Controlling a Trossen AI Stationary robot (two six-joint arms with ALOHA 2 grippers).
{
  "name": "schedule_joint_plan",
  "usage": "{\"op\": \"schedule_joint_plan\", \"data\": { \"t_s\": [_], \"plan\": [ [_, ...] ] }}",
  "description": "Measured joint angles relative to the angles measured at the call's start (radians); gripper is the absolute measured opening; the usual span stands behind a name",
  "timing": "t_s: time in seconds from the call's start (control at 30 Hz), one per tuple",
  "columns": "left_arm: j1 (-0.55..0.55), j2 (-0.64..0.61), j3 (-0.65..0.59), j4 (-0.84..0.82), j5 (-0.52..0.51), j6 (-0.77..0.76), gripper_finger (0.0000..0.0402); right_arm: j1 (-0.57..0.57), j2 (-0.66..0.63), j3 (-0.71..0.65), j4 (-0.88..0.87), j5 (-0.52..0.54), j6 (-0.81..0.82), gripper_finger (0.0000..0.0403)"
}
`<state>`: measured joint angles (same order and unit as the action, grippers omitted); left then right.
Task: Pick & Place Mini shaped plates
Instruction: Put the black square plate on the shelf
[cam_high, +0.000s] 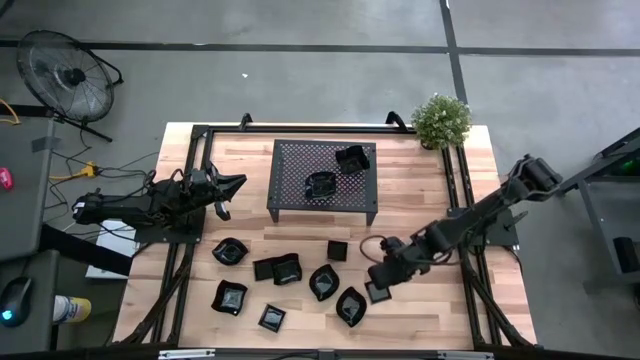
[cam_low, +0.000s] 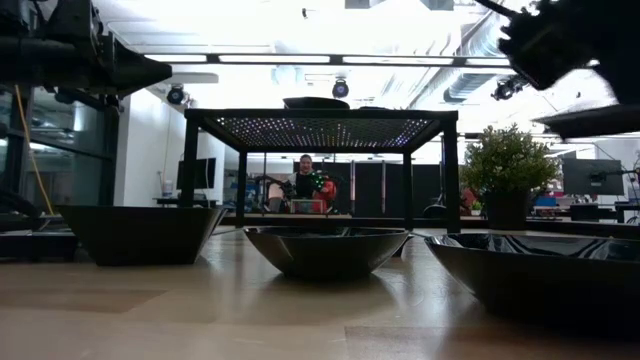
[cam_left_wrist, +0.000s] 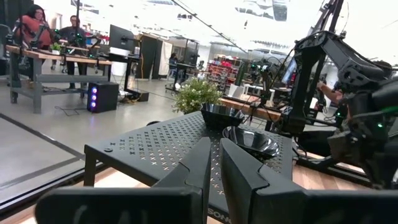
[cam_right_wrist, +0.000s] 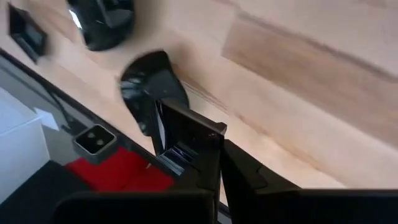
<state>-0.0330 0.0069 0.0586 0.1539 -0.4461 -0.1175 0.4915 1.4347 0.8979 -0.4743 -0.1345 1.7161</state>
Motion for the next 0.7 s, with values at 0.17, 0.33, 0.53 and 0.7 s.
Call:
{"op": "schedule_joint_plan", "data": {
  "t_s": [0.17, 0.33, 0.53, 0.7],
  "plan": [
    [0.0, 0.0, 0.0, 0.0, 0.0, 0.0, 0.0033, -0.075, -0.002, 0.033, -0.005, -0.02, -0.131, 0.0006],
    [0.0, 0.0, 0.0, 0.0, 0.0, 0.0, 0.0033, -0.15, -0.002, 0.082, -0.021, -0.041, -0.243, 0.0003],
    [0.0, 0.0, 0.0, 0.0, 0.0, 0.0, 0.0033, -0.212, -0.002, 0.159, -0.076, -0.037, -0.36, 0.0004],
    [0.0, 0.0, 0.0, 0.0, 0.0, 0.0, 0.0033, -0.219, -0.002, 0.182, -0.09, -0.031, -0.399, 0.0002]
  ]
}}
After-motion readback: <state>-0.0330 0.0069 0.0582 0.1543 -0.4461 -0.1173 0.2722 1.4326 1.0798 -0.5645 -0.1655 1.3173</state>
